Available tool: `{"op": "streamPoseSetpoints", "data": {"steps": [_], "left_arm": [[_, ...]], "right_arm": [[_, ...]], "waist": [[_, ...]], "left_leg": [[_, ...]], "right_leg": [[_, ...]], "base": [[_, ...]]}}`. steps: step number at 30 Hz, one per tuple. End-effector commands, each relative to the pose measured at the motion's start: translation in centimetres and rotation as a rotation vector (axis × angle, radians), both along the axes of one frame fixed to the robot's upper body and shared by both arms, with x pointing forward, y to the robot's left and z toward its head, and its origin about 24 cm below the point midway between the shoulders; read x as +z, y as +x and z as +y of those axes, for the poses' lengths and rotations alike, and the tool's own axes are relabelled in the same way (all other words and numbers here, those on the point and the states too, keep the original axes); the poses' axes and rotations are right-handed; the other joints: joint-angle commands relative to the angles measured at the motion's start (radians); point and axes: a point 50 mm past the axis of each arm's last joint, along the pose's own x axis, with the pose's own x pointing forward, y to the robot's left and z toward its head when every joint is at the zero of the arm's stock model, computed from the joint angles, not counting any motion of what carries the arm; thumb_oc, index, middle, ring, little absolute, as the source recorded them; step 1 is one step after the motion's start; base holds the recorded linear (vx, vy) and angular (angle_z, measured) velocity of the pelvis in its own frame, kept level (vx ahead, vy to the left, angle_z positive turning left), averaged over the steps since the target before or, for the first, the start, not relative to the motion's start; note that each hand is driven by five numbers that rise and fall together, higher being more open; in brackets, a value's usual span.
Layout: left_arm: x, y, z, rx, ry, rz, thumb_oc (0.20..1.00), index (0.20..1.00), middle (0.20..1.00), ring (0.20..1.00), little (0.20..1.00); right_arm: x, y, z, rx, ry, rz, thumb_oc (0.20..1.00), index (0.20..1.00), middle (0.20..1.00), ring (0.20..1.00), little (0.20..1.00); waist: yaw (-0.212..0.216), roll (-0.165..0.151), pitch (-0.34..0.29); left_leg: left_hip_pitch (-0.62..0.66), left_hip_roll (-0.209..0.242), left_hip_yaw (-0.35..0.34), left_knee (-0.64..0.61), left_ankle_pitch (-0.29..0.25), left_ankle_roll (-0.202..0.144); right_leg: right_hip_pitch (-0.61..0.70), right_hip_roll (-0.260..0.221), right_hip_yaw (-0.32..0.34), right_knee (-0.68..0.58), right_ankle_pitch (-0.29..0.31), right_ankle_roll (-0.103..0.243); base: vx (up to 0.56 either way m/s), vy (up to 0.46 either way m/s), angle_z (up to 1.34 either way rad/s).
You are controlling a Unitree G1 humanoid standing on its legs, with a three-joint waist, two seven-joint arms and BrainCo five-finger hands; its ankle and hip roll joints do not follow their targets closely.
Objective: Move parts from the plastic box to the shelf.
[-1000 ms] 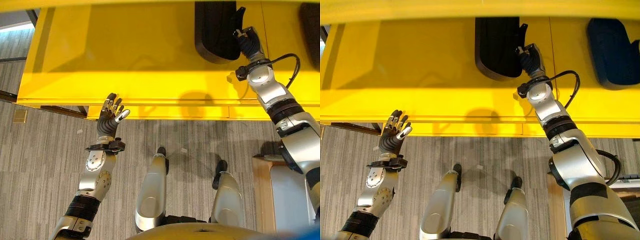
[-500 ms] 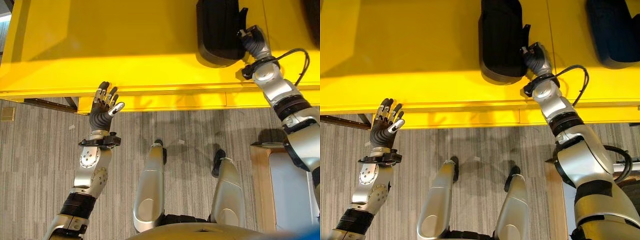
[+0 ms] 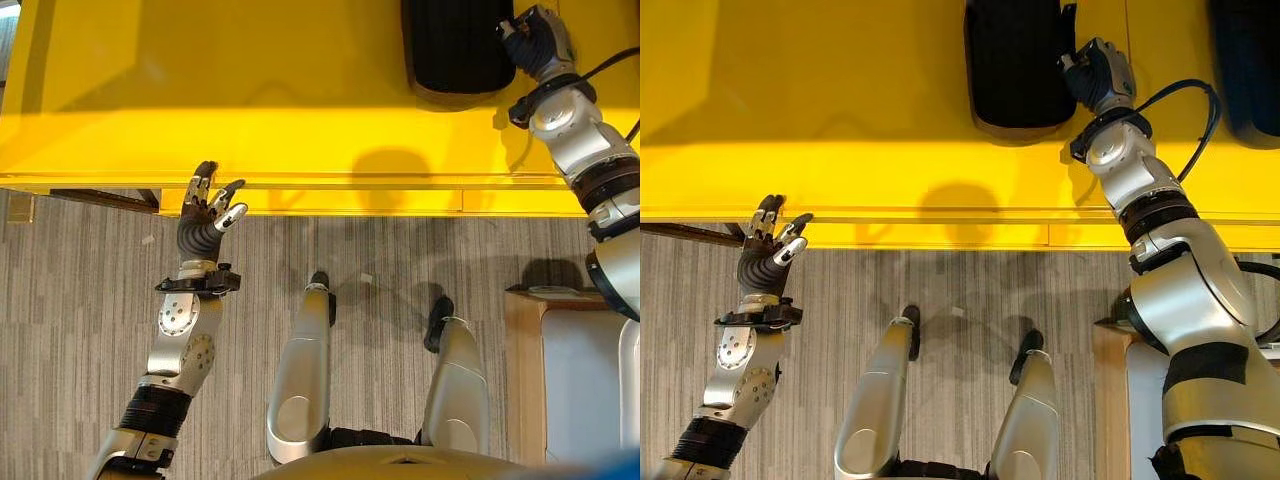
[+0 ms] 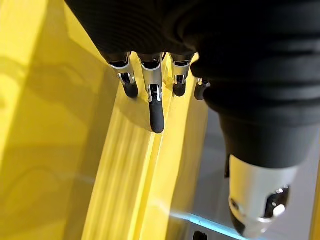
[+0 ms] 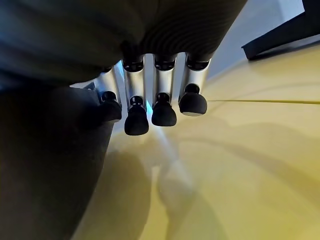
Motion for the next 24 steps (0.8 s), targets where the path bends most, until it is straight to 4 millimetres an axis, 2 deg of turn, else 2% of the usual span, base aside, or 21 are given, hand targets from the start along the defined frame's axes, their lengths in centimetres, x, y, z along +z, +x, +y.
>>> {"op": "streamPoseSetpoints", "data": {"steps": [1,21,22,24], "left_arm": [[-0.8,-0.5,-1.1,-0.053,0.024,0.045,1.000,1.000,1.000,1.000,1.000],[-0.7,-0.6,-0.9,-0.031,0.012,0.034,1.000,1.000,1.000,1.000,1.000],[-0.7,-0.6,-0.9,-0.032,0.014,0.033,1.000,1.000,1.000,1.000,1.000],[-0.7,-0.6,-0.9,-0.033,0.012,0.034,1.000,1.000,1.000,1.000,1.000]], "right_arm": [[5.9,-1.4,-1.0,-0.044,-0.017,-0.198,0.200,0.200,0.200,0.200,0.200],[6.2,-1.5,-2.1,-0.117,-0.004,-0.207,0.200,0.200,0.200,0.200,0.200],[6.5,-1.5,-2.1,-0.123,-0.023,-0.213,1.000,1.000,1.000,1.000,1.000],[6.6,-1.6,-2.1,-0.123,-0.025,-0.218,1.000,1.000,1.000,1.000,1.000]], "waist": [[0.022,-0.018,-0.033],[0.017,-0.014,-0.031],[0.016,-0.014,-0.032],[0.017,-0.014,-0.033]], "left_leg": [[0.000,0.029,-0.046,-0.010,0.049,-0.012],[-0.015,0.027,-0.045,-0.005,0.050,-0.014],[-0.016,0.027,-0.044,-0.004,0.048,-0.014],[-0.017,0.026,-0.045,-0.003,0.048,-0.013]], "right_leg": [[-0.014,-0.003,-0.007,0.128,-0.002,-0.032],[-0.033,-0.004,-0.001,0.134,0.003,-0.030],[-0.034,-0.005,-0.001,0.134,0.001,-0.031],[-0.033,-0.005,-0.001,0.135,0.000,-0.031]], "base": [[0.01,0.011,0.04],[0.00,0.000,0.00],[0.00,0.000,0.00],[0.00,0.000,0.00]]}}
